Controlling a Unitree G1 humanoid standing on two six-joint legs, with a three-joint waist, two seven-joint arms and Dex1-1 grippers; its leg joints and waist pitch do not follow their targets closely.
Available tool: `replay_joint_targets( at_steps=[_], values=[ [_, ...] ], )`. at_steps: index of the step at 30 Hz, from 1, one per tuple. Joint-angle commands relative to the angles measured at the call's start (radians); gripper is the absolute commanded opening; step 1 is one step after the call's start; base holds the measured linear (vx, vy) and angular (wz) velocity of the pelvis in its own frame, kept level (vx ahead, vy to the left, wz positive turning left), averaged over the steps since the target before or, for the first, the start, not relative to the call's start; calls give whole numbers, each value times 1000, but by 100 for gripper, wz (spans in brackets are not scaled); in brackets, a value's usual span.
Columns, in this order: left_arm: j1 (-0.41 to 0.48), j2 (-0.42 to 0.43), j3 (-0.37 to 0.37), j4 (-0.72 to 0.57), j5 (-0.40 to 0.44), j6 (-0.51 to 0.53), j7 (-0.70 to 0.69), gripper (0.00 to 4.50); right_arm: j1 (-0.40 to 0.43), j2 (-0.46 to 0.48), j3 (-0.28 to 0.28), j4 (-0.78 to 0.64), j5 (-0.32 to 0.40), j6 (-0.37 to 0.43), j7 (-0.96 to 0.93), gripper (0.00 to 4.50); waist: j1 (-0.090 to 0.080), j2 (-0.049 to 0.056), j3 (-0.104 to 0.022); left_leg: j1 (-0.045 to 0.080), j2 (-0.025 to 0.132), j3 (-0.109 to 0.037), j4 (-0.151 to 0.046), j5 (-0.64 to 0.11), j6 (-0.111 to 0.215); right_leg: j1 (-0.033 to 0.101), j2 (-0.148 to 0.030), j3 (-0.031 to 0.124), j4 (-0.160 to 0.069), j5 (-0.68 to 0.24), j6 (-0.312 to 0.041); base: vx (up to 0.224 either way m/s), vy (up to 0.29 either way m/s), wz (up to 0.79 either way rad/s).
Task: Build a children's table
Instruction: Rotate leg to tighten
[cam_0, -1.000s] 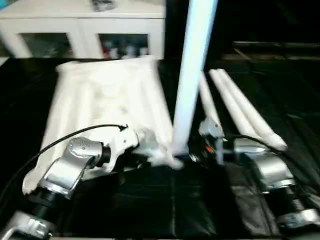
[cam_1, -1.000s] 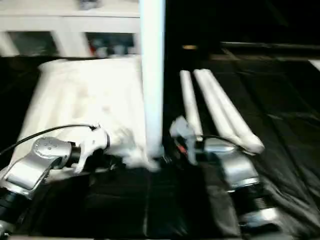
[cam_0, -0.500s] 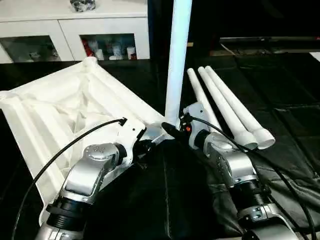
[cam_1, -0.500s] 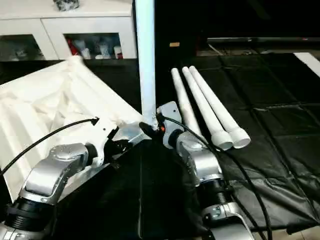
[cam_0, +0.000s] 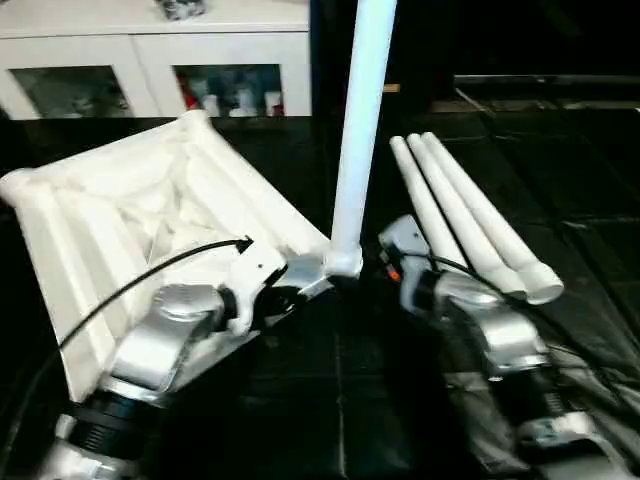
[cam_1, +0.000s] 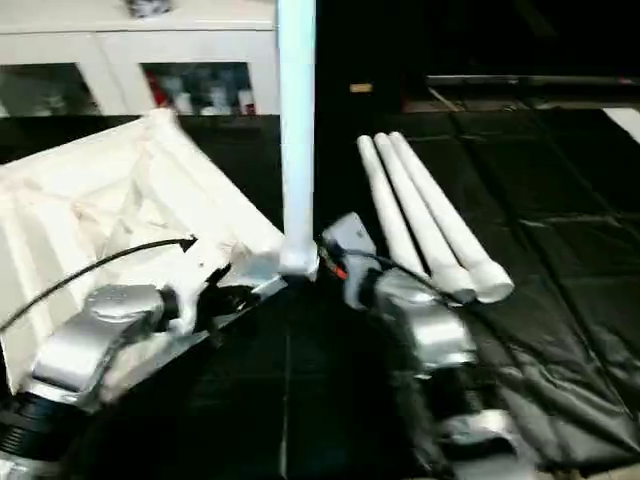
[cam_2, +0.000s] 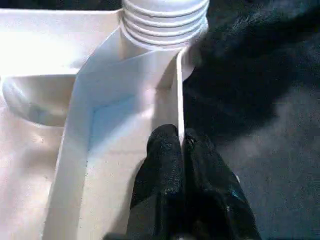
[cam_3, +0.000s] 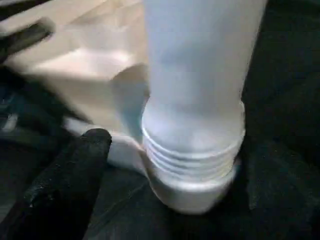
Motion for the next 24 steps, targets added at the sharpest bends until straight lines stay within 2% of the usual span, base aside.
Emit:
replay_joint_targets(
  at_steps=[1,4,6,10,13,16,18,19,20,23,24],
  values=[
    [-15,34,-35,-13,-23,-98,-125,0,1,-43,19,-41,19,-39,118,446,6,5,-67,19,89,-36,-66,-146,93,50,-111,79,-85,-226,-181,0,0,0],
    [-16,64,-50,9,-23,-137,-177,0,5,-95,39,-63,36,-58,222,446,18,6,-68,14,95,-37,-66,-143,96,54,-111,79,-78,-206,-185,0,0,0],
    [-22,76,-54,32,-29,-165,-207,0,7,-137,54,-76,51,-69,304,446,24,6,-68,19,96,-35,-65,-151,100,50,-111,78,-80,-203,-193,0,0,0],
    [-38,100,-76,92,-28,-243,-275,0,-6,-193,80,-70,57,-107,424,446,34,1,-69,11,95,-36,-64,-141,101,56,-115,79,-75,-200,-200,0,0,0],
    [-39,113,-96,117,-22,-286,-321,0,-15,-206,99,-69,54,-127,473,446,39,-2,-68,11,95,-36,-65,-150,97,55,-117,80,-81,-252,-186,0,0,0],
    [-37,121,-120,127,-15,-326,-365,0,-43,-202,120,-31,34,-161,482,446,41,-2,-67,11,94,-37,-66,-148,96,53,-117,79,-82,-266,-182,0,0,0],
    [-36,122,-125,126,-14,-330,-371,0,-49,-197,122,-22,31,-164,480,446,41,-1,-68,13,96,-36,-65,-144,92,51,-116,80,-80,-252,-189,0,0,0],
    [-35,122,-131,125,-14,-338,-376,0,-56,-191,124,-14,29,-164,480,446,42,-6,-68,14,97,-35,-66,-143,93,50,-116,80,-80,-250,-190,0,0,0],
    [-35,122,-134,125,-14,-341,-378,0,-57,-188,125,-13,29,-161,485,446,43,-4,-68,14,97,-35,-65,-138,94,50,-116,80,-77,-240,-196,0,0,0],
    [-35,121,-139,128,-13,-351,-384,0,-58,-180,127,-12,31,-155,500,446,43,-3,-70,12,98,-36,-65,-130,99,52,-117,79,-73,-219,-200,0,0,0],
    [-36,121,-140,131,-12,-356,-387,0,-58,-177,129,-12,35,-151,508,429,43,-4,-70,10,97,-36,-65,-130,100,53,-116,79,-73,-218,-199,0,0,0]
  ],
)
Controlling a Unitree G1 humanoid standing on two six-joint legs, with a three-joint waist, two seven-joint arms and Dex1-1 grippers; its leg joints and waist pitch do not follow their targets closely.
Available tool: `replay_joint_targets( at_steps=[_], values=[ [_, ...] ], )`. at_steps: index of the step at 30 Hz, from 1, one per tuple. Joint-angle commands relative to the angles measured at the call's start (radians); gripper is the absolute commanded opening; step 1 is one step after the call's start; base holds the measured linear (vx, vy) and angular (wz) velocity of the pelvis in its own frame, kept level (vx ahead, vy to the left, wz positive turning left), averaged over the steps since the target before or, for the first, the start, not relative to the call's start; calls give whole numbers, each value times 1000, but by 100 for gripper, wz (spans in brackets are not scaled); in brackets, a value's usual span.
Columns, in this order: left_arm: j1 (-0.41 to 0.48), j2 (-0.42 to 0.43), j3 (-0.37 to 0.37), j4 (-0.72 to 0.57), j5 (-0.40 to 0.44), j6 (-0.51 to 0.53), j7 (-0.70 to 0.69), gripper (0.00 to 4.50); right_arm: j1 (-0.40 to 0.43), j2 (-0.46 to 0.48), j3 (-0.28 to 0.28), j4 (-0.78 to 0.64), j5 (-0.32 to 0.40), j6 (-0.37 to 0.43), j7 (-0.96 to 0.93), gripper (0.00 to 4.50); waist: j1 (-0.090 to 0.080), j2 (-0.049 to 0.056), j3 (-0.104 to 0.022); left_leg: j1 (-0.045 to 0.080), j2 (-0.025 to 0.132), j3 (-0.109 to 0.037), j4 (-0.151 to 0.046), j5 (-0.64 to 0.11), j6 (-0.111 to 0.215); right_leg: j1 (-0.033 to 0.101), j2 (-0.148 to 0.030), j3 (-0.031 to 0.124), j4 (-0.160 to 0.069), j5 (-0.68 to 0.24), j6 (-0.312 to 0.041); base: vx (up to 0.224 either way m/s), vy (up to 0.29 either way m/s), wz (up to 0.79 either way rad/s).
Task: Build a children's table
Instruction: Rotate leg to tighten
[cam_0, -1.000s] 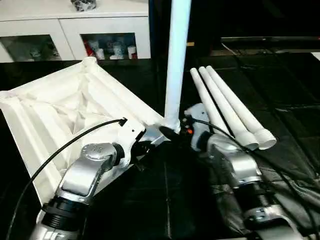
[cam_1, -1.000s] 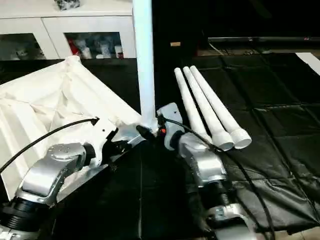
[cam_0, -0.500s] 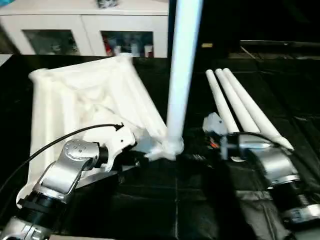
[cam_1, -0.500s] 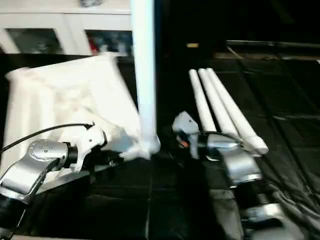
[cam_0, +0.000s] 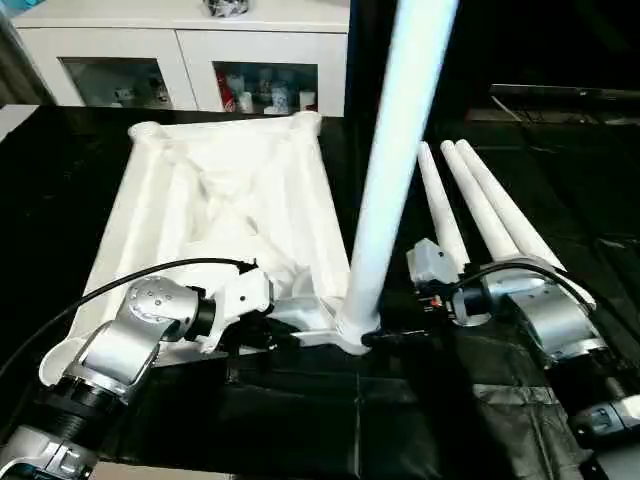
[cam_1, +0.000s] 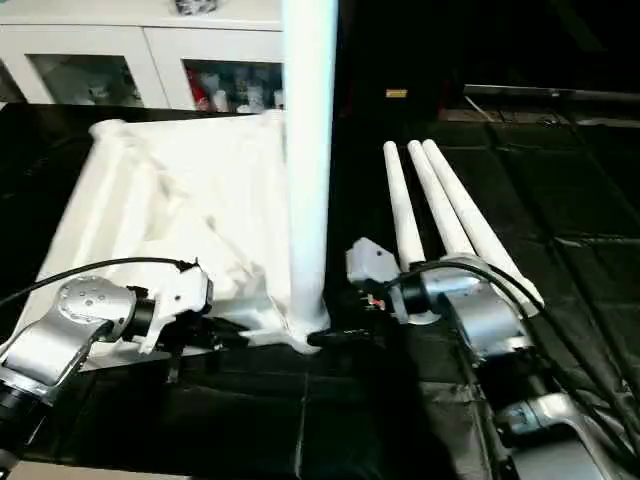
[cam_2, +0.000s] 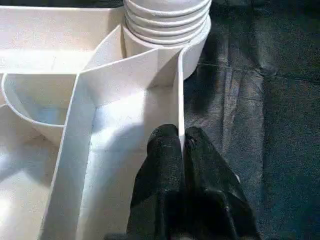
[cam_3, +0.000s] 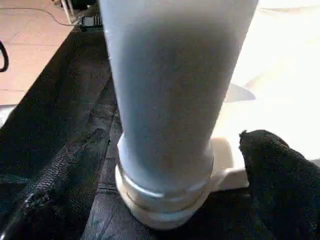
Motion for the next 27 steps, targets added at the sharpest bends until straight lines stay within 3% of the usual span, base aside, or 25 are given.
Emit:
replay_joint_targets(
  at_steps=[1,4,18,27],
  values=[
    [-4,0,-37,1,6,-19,-42,0,-11,4,11,0,7,12,25,418,-7,-5,-70,13,96,-38,-68,-131,101,50,-117,77,-75,-220,-200,0,0,0],
    [-7,0,-39,8,8,-27,-46,0,-13,6,21,4,18,24,37,407,-7,-5,-68,13,96,-38,-69,-138,98,50,-117,77,-79,-248,-191,0,0,0],
    [-16,-6,-43,37,12,-44,-43,0,-15,6,33,25,20,50,61,279,-8,-5,-68,14,96,-38,-70,-140,91,50,-117,77,-79,-255,-188,0,0,0],
    [-6,-27,-26,44,11,-13,6,0,10,27,42,1,16,77,29,267,-7,-6,-67,15,96,-37,-70,-141,91,49,-117,77,-81,-265,-187,0,0,0]
  ],
)
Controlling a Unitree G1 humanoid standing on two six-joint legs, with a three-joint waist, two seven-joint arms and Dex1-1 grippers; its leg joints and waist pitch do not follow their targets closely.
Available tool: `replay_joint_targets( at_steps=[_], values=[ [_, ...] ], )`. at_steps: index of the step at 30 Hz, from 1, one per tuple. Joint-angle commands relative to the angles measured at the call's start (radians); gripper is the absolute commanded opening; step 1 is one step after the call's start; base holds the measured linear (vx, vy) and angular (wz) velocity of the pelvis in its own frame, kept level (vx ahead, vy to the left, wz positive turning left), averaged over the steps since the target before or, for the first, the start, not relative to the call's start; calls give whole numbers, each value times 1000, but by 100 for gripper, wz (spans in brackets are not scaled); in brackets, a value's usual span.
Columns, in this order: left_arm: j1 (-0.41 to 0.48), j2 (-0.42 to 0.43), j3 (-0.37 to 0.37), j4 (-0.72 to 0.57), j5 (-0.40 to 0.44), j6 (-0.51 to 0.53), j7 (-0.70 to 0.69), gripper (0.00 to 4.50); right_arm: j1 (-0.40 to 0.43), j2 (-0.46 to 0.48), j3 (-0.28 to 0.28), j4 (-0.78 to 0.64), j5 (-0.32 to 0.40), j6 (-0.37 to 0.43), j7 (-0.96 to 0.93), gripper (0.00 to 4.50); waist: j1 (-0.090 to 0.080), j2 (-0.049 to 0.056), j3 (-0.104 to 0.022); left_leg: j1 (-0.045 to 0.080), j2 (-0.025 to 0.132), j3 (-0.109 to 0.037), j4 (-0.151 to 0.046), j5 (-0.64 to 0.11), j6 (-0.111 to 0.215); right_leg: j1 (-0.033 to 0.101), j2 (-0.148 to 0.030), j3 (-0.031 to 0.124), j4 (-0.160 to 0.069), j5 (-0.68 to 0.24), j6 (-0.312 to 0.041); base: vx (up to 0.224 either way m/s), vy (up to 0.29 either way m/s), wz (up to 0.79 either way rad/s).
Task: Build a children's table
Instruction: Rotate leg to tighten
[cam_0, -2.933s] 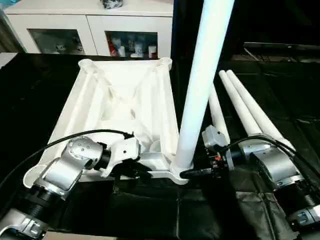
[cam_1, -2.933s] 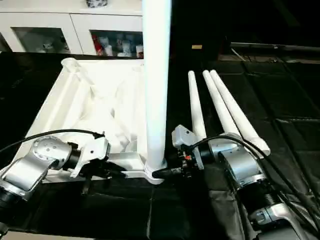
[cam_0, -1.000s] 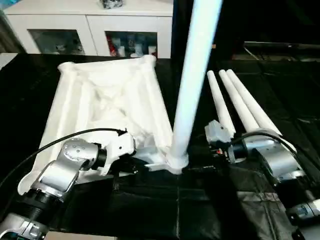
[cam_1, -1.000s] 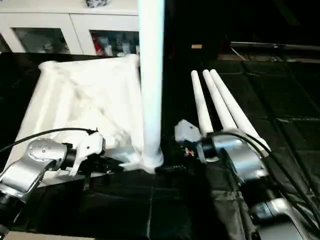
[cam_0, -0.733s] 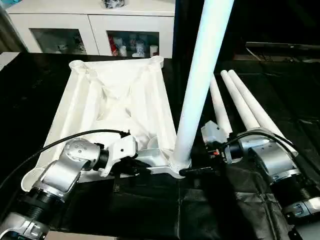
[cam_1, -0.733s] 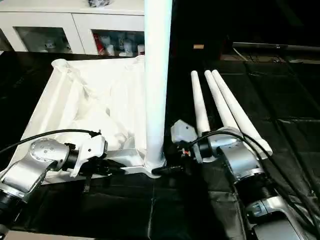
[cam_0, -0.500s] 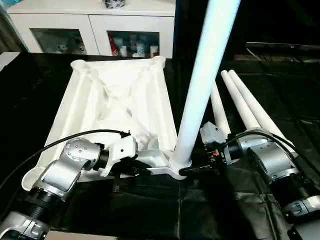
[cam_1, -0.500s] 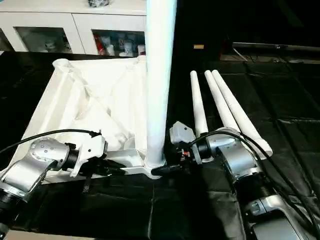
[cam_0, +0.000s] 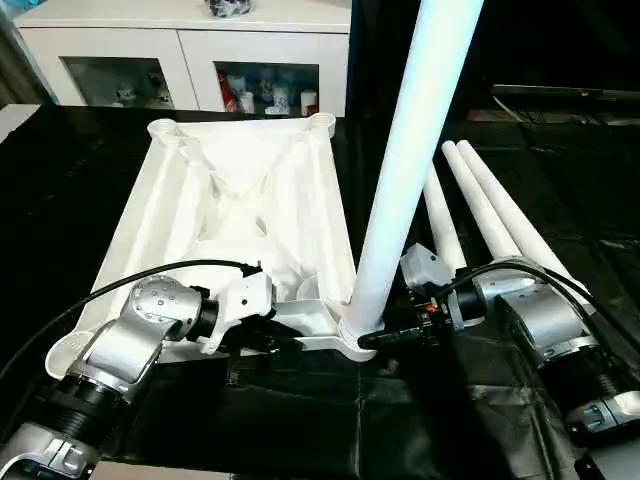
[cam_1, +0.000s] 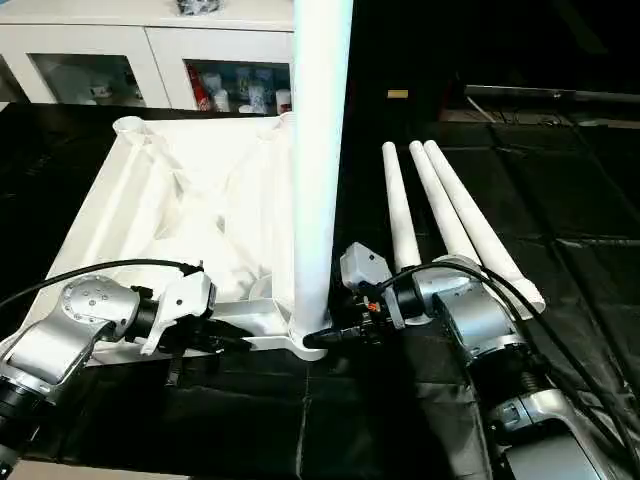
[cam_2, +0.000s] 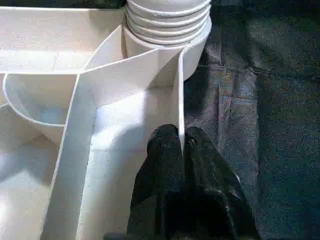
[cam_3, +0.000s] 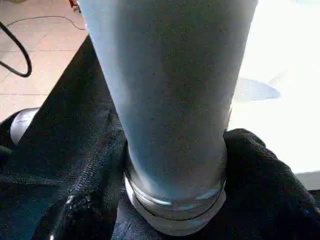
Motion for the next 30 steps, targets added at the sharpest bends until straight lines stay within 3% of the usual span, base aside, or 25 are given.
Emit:
replay_joint_targets(
  at_steps=[1,6,9,11,12,13,16,18,19,21,23,25,26,28,29,30],
  values=[
    [4,-22,-19,15,10,20,26,0,22,25,19,-19,4,21,-17,266,-8,-5,-66,14,97,-37,-71,-144,90,46,-117,78,-82,-271,-188,0,0,0],
    [-10,-119,46,6,-8,148,205,0,27,144,-28,4,-33,105,-301,266,-24,-5,-54,23,93,-44,-81,-236,37,45,-123,77,-103,-443,-151,0,0,0],
    [-15,-187,87,-26,-17,243,324,0,23,235,-62,6,-25,169,-449,266,-54,-6,-50,17,89,-51,-86,-274,7,50,-124,73,-109,-505,-127,0,0,0],
    [-15,-205,96,-35,-12,268,360,0,20,259,-69,8,-22,183,-481,265,-63,-7,-49,19,82,-51,-82,-279,15,48,-125,72,-117,-537,-108,0,0,0],
    [-8,-262,125,-73,-9,345,455,0,9,321,-78,23,-31,212,-566,265,-66,-1,-48,22,83,-48,-82,-274,18,44,-122,76,-118,-541,-106,0,0,0],
    [-4,-288,136,-91,-9,375,493,0,5,345,-78,29,-39,221,-599,265,-70,-3,-47,22,83,-48,-83,-274,17,43,-121,74,-119,-543,-108,0,0,0],
    [14,-340,142,-156,4,452,565,0,-8,407,-82,47,-75,255,-718,265,-88,-10,-52,8,83,-52,-85,-233,27,53,-118,71,-109,-480,-117,0,0,0],
    [18,-346,134,-184,12,470,579,0,-8,435,-86,56,-87,238,-762,265,-87,-8,-55,12,81,-47,-81,-211,40,48,-120,76,-109,-449,-125,0,0,0],
    [17,-341,129,-188,17,466,578,0,-5,439,-83,59,-84,225,-750,265,-88,-12,-59,11,80,-46,-80,-193,47,51,-119,76,-107,-424,-130,0,0,0],
    [17,-331,123,-190,21,463,576,0,1,437,-78,62,-85,210,-743,335,-85,-10,-64,7,80,-41,-77,-132,74,52,-114,77,-96,-319,-152,0,0,0],
    [18,-321,124,-188,35,468,572,0,6,432,-86,63,-89,213,-751,341,-84,-9,-71,1,80,-40,-72,-82,92,57,-113,76,-85,-229,-172,0,0,0],
    [22,-307,120,-191,44,464,568,0,8,424,-96,57,-89,217,-748,371,-84,-5,-66,3,80,-39,-73,-98,101,53,-113,74,-90,-239,-178,0,0,0],
    [27,-295,117,-197,43,464,562,0,11,411,-105,45,-84,212,-737,379,-83,-5,-62,5,80,-39,-75,-132,91,53,-114,74,-96,-294,-168,0,0,0],
    [30,-282,115,-192,41,445,546,0,17,390,-108,26,-74,202,-708,390,-83,-3,-62,6,82,-41,-77,-150,84,53,-113,74,-98,-318,-158,0,0,0],
    [31,-267,113,-183,39,428,527,0,25,362,-102,5,-67,188,-666,403,-81,1,-63,8,83,-42,-78,-154,80,52,-113,75,-98,-316,-153,0,0,0],
    [31,-267,113,-183,39,428,527,0,25,362,-102,5,-67,188,-666,423,-80,-2,-66,9,85,-40,-76,-146,81,53,-111,77,-94,-284,-155,0,0,0]
  ],
)
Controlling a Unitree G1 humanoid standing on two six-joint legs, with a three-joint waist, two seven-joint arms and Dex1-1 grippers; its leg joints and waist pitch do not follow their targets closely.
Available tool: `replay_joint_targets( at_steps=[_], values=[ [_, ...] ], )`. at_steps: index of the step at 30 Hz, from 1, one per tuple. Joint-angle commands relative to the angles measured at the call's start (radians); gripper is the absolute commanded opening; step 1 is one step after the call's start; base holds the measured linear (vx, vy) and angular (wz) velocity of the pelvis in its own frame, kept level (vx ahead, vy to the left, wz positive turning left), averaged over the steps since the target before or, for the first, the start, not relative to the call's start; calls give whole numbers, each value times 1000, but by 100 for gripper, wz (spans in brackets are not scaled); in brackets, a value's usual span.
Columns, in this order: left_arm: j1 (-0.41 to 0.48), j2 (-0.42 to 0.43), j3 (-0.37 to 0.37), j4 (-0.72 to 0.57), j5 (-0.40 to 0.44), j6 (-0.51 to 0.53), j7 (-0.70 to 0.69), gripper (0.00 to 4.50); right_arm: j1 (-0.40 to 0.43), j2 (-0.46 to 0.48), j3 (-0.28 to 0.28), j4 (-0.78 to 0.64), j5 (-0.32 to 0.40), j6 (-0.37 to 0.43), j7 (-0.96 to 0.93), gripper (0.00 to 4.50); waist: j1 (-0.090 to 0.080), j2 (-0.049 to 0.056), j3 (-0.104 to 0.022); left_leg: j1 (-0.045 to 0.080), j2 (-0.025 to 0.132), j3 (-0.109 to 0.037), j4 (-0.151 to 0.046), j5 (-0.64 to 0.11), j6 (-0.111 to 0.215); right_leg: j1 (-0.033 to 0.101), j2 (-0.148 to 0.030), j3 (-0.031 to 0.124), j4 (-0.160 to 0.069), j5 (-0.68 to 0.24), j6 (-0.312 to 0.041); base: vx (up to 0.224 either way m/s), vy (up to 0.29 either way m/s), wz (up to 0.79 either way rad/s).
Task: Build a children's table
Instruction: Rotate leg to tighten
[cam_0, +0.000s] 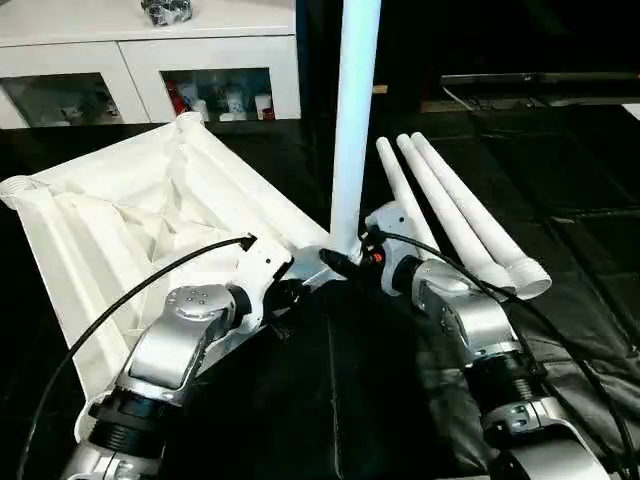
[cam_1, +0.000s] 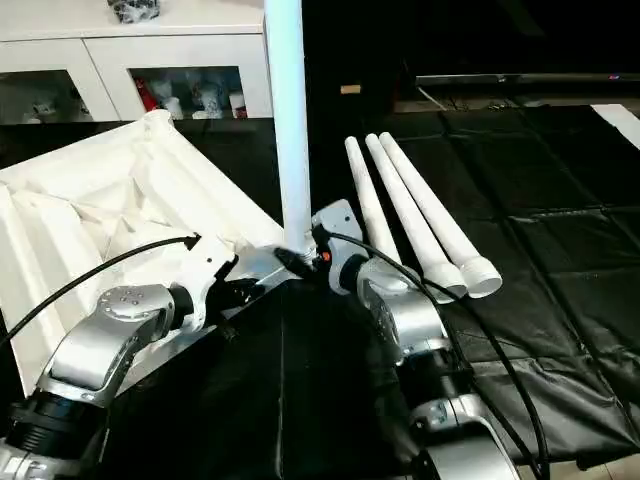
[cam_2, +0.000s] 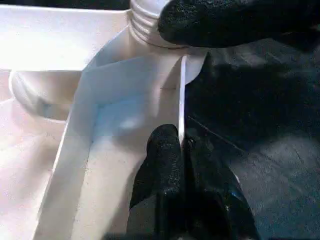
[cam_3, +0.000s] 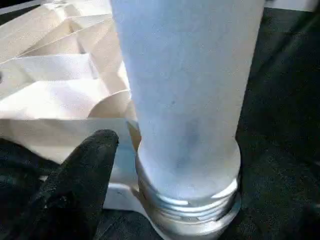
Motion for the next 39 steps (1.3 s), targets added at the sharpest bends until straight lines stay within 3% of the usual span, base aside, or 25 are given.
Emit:
replay_joint_targets(
  at_steps=[1,3,4,8,15,18,23,26,30,39],
  values=[
    [-6,-8,-20,-6,-18,-37,-18,0,22,15,85,-14,26,7,98,423,8,-6,-64,4,85,-40,-67,-139,84,54,-113,78,-88,-263,-164,0,0,0],
    [-7,9,-26,7,-16,-63,-42,0,28,-14,88,-31,31,-7,136,436,12,-3,-65,2,83,-41,-66,-124,93,55,-113,76,-85,-230,-178,0,0,0],
    [-10,33,-35,25,-11,-102,-77,0,36,-56,94,-51,35,-25,192,444,11,-7,-65,2,82,-39,-64,-124,95,56,-112,76,-85,-226,-178,0,0,0],
    [-17,126,-78,83,0,-229,-222,0,46,-195,109,-92,48,-58,378,444,26,-6,-65,4,81,-37,-61,-129,116,55,-111,75,-88,-242,-166,0,0,0],
    [-27,194,-114,134,5,-341,-340,0,40,-283,123,-119,75,-62,538,444,41,-6,-65,7,89,-38,-64,-142,106,52,-111,75,-83,-250,-174,0,0,0],
    [-32,230,-129,156,-19,-405,-446,0,20,-324,143,-97,76,-113,620,444,44,-11,-66,5,86,-36,-62,-136,109,55,-114,75,-83,-251,-179,0,0,0],
    [-44,252,-148,177,-26,-450,-515,0,5,-344,160,-81,78,-139,688,444,51,-9,-67,5,90,-36,-61,-126,112,53,-113,75,-80,-253,-179,0,0,0],
    [-53,261,-161,187,-26,-475,-550,0,-3,-342,165,-75,78,-141,712,444,60,-8,-69,12,94,-35,-61,-123,113,47,-113,77,-78,-229,-192,0,0,0],
    [-60,267,-173,191,-27,-496,-586,0,-7,-336,175,-73,86,-127,728,406,63,-9,-70,6,94,-36,-61,-115,109,52,-115,76,-72,-205,-202,0,0,0],
    [-72,264,-180,220,-31,-529,-618,0,0,-328,193,-58,81,-144,740,325,70,-8,-70,7,94,-36,-62,-123,97,53,-116,76,-75,-231,-189,0,0,0]
  ],
)
